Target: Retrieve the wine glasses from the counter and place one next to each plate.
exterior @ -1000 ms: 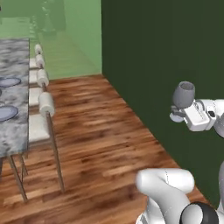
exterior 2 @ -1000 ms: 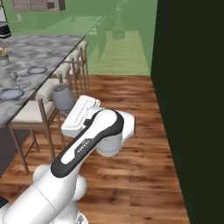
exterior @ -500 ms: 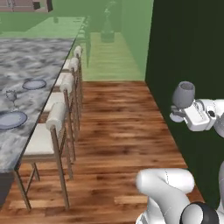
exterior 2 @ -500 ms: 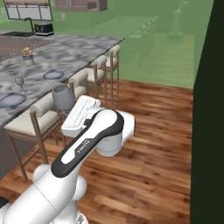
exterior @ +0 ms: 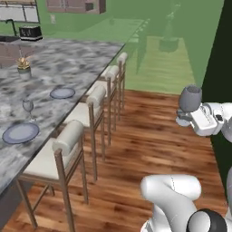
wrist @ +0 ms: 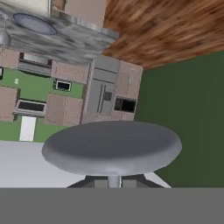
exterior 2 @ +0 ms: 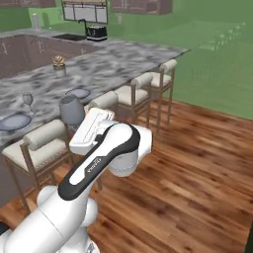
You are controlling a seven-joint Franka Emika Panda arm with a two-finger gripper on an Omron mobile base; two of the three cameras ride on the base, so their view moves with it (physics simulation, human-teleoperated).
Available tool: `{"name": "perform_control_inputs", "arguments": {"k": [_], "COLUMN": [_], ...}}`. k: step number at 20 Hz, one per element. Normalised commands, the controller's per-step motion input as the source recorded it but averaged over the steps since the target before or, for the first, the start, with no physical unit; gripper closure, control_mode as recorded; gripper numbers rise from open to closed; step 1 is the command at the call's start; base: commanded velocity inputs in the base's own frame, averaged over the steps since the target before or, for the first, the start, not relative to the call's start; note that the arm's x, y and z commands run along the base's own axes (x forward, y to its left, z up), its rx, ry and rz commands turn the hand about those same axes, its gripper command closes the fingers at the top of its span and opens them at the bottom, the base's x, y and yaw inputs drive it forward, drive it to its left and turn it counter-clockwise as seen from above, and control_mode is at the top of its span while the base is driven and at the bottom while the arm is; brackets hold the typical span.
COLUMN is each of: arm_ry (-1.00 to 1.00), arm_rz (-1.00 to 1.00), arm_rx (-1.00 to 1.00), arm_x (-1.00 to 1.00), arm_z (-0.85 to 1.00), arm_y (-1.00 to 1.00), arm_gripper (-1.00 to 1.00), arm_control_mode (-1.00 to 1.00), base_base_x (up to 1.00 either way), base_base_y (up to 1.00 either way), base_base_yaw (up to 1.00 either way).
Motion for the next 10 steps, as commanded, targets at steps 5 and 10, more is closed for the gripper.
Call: {"name": "perform_control_inputs", "arguments": {"k": [5,10], "arm_ry": [0.0,0.0], "arm_rz": [0.0,0.0], "arm_rx": [0.0,0.0], "arm_x": [0.0,0.0], "arm_z": [0.0,0.0], "arm_y": [0.0,0.0], "arm_gripper": [1.0,1.0], "arm_control_mode": [1.0,1.0], "base_base_x": [1.0,1.0], "base_base_y": [-0.66,-0.77], "base_base_yaw": [0.49,0.44]}}
